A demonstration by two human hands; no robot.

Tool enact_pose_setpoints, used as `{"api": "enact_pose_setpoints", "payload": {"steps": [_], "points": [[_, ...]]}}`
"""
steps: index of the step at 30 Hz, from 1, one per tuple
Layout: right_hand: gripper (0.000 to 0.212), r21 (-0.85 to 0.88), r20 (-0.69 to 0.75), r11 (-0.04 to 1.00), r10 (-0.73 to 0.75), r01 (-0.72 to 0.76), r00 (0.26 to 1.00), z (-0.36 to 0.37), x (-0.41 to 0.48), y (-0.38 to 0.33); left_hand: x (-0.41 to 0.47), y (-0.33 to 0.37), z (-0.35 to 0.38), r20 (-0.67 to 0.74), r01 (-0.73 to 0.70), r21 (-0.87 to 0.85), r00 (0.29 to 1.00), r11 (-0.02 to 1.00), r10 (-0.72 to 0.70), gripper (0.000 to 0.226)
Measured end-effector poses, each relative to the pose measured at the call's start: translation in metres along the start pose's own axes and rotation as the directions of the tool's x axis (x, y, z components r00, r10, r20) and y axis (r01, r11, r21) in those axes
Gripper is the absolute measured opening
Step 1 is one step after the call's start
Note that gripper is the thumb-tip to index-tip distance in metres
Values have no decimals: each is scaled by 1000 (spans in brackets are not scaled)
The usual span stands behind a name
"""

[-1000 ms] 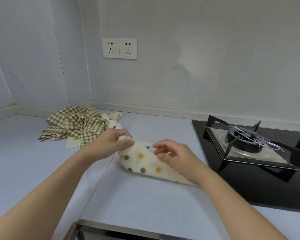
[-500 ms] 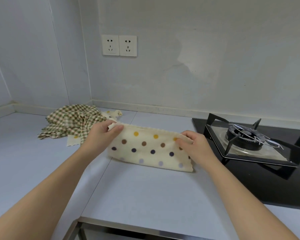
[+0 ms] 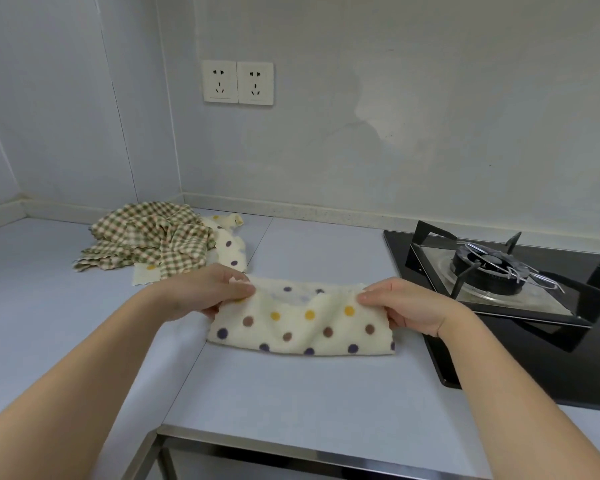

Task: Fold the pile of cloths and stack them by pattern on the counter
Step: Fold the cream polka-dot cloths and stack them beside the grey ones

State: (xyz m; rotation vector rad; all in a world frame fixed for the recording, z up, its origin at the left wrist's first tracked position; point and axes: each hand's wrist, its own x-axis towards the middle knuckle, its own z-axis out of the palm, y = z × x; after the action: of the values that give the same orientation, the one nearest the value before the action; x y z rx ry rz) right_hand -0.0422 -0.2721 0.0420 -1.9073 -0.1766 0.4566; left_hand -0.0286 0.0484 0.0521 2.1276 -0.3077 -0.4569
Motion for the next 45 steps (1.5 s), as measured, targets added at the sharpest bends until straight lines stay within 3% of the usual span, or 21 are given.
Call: {"api": "enact_pose_setpoints", "payload": {"steps": [3, 5, 7, 11, 16, 21, 24, 26, 29, 30, 31, 32, 34, 36, 39, 41, 43, 45], "points": [[20, -55, -271, 998, -53, 39, 961, 8, 9, 1, 14, -1, 15, -285, -61, 128, 954, 990, 96, 28], [26, -207, -418, 978, -118, 32, 901, 14, 15, 3, 24, -2, 25, -427, -17, 266, 894, 964, 133, 32], [31, -376, -503, 926, -179, -27, 846, 20, 23, 7, 32, -3, 33, -515, 82, 350, 849, 933, 119, 31], [35, -542, -574, 830, -251, -132, 779, 29, 34, 10, 46, -8, 44, -668, 246, 498, 721, 831, 187, 34], [33, -658, -606, 693, -255, -295, 754, 32, 36, 10, 56, -16, 50, -687, 345, 583, 693, 736, 219, 29], [34, -667, -634, 646, -232, -371, 737, 31, 38, 12, 59, -20, 47, -686, 344, 604, 684, 719, 248, 28], [28, -681, -639, 624, -251, -383, 727, 34, 39, 11, 56, -23, 48, -713, 337, 597, 639, 728, 288, 22], [21, -682, -652, 631, -295, -369, 699, 34, 37, 10, 53, -21, 45, -715, 257, 603, 593, 755, 370, 10], [27, -756, -598, 603, -475, -256, 646, 33, 35, 8, 50, -13, 42, -604, 103, 746, 522, 658, 602, 26], [28, -775, -567, 596, -511, -209, 646, 35, 34, 6, 47, -9, 44, -558, 46, 774, 521, 632, 646, 23], [27, -775, -544, 609, -502, -172, 673, 40, 34, 4, 43, -5, 49, -508, -6, 782, 573, 623, 643, 19], [27, -763, -520, 628, -456, -153, 722, 46, 33, 2, 41, -3, 55, -445, -44, 775, 670, 630, 594, 25], [32, -776, -434, 606, -314, -174, 845, 58, 33, 3, 43, -8, 68, -234, -94, 749, 888, 656, 395, 51], [41, -850, -327, 492, -213, -188, 921, 63, 33, 5, 48, -15, 73, -106, -48, 744, 976, 667, 188, 60], [46, -849, -233, 507, -104, -150, 967, 60, 35, 11, 49, -22, 67, -155, 47, 722, 983, 690, 95, 69], [42, -849, -260, 502, -128, -163, 957, 55, 38, 14, 46, -23, 64, -249, 91, 744, 957, 662, 149, 71], [39, -855, -380, 470, -281, -219, 881, 49, 38, 11, 38, -15, 61, -429, 130, 738, 848, 662, 312, 61], [35, -822, -459, 532, -407, -205, 790, 46, 34, 7, 31, -4, 56, -569, 81, 621, 731, 780, 377, 34]]}}
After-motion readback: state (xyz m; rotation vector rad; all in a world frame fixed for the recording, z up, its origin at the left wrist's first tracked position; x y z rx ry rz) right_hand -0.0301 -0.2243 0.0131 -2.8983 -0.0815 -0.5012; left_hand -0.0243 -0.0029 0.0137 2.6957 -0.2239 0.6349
